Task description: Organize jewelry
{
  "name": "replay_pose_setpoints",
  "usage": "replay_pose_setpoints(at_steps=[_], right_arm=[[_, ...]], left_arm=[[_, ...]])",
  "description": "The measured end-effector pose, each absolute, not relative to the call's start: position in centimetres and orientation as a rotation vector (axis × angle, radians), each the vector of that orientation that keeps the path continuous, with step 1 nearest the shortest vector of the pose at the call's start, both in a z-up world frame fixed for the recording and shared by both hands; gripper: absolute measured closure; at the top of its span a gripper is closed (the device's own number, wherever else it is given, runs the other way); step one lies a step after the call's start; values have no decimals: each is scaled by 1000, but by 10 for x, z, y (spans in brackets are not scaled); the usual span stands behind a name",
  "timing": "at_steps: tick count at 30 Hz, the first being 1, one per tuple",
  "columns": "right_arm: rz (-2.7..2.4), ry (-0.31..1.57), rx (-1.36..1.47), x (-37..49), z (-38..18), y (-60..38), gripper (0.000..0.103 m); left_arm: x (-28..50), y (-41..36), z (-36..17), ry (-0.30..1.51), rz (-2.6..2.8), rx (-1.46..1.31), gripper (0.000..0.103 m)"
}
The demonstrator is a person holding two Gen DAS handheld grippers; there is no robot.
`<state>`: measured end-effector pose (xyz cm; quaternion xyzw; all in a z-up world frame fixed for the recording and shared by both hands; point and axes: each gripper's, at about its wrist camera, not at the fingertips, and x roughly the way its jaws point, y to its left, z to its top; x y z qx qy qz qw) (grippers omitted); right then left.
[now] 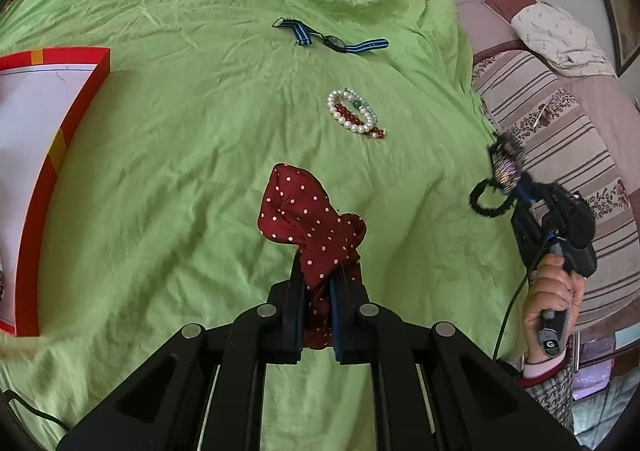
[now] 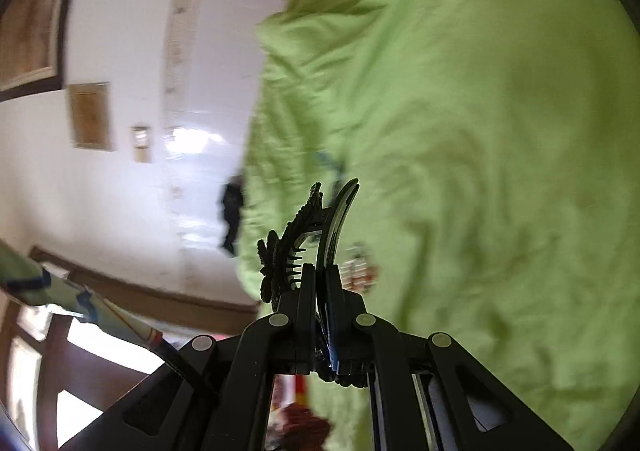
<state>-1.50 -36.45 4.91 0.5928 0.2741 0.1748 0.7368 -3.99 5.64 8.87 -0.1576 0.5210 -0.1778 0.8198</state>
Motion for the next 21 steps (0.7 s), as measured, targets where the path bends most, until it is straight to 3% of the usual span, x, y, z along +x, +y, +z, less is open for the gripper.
replay_pose_setpoints(at_steps=[3, 7, 21], right_arm=[[577, 597, 1317, -24, 65, -344, 98], [368, 746, 928, -28, 85, -305, 98], [493, 717, 1287, -24, 30, -326, 98]], left_arm=[[-43, 55, 94, 1095, -382, -339, 93], [-49, 55, 99, 1085, -393, -346, 93], [-58, 27, 111, 1065, -474, -334, 93]])
